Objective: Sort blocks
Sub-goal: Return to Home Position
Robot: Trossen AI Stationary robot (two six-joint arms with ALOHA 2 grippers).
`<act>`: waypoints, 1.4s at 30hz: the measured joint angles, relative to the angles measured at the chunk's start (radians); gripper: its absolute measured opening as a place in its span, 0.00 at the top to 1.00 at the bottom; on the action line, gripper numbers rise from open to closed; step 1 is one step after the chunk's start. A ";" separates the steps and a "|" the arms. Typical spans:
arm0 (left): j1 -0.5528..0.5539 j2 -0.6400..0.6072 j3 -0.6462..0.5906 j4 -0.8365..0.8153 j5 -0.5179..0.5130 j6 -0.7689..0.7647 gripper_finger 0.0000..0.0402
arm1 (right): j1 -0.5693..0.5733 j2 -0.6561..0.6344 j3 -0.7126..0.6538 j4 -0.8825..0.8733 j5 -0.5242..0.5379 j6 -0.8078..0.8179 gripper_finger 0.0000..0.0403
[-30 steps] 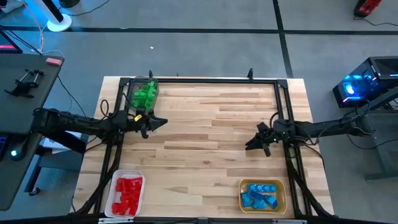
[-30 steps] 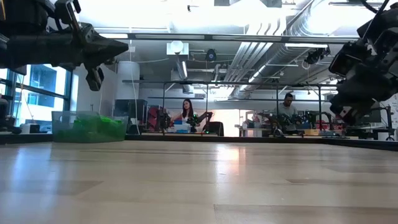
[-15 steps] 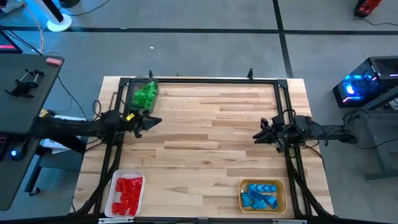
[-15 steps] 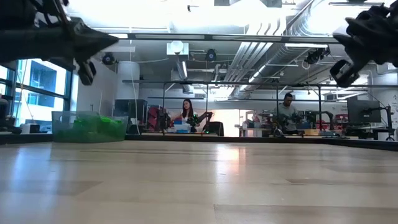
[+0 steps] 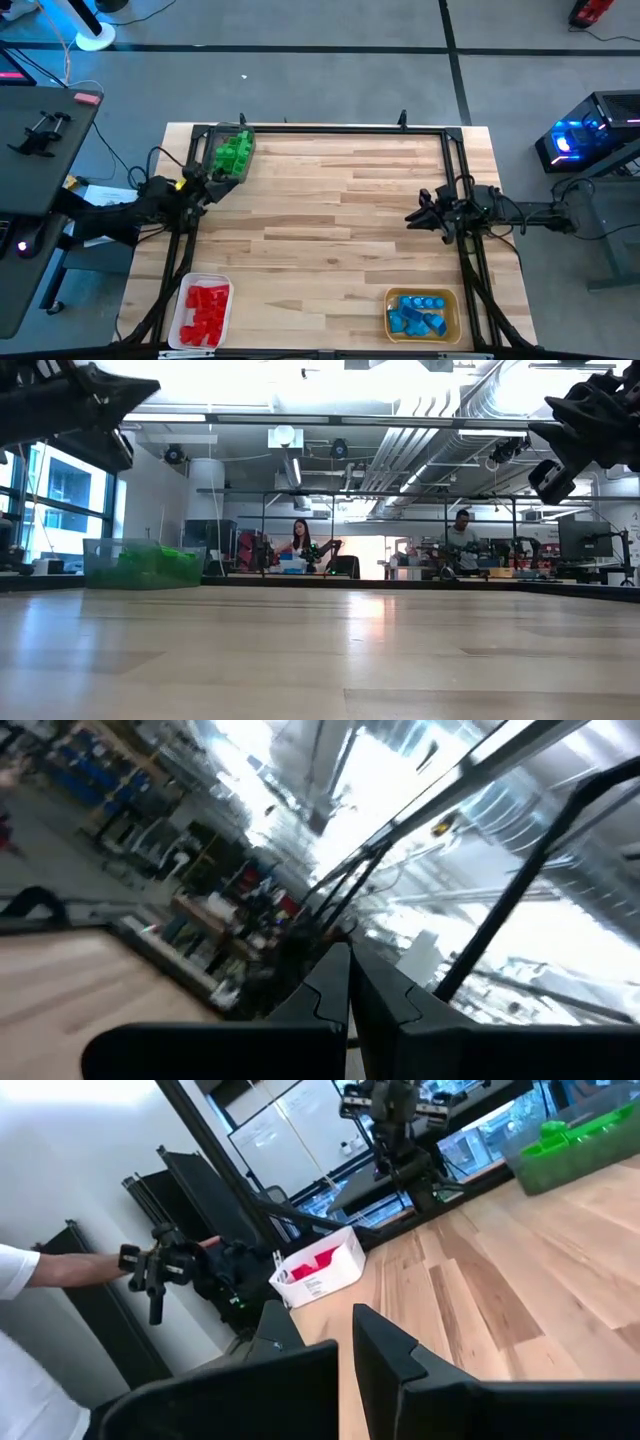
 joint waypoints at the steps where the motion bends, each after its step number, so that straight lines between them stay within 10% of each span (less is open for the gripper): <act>1: -0.005 0.000 0.000 0.011 -0.001 0.000 1.00 | 0.000 0.004 0.000 -0.004 0.002 0.000 1.00; 13: -0.046 -0.001 0.001 -0.027 0.023 0.018 1.00 | 0.000 0.009 0.000 -0.018 0.004 0.000 1.00; 29: -0.057 -0.001 0.001 -0.353 0.047 0.708 1.00 | 0.000 0.009 0.000 -0.018 0.005 0.000 1.00; 42: -0.059 -0.001 0.001 -0.349 0.043 0.751 1.00 | 0.001 0.010 0.000 -0.018 0.005 0.000 1.00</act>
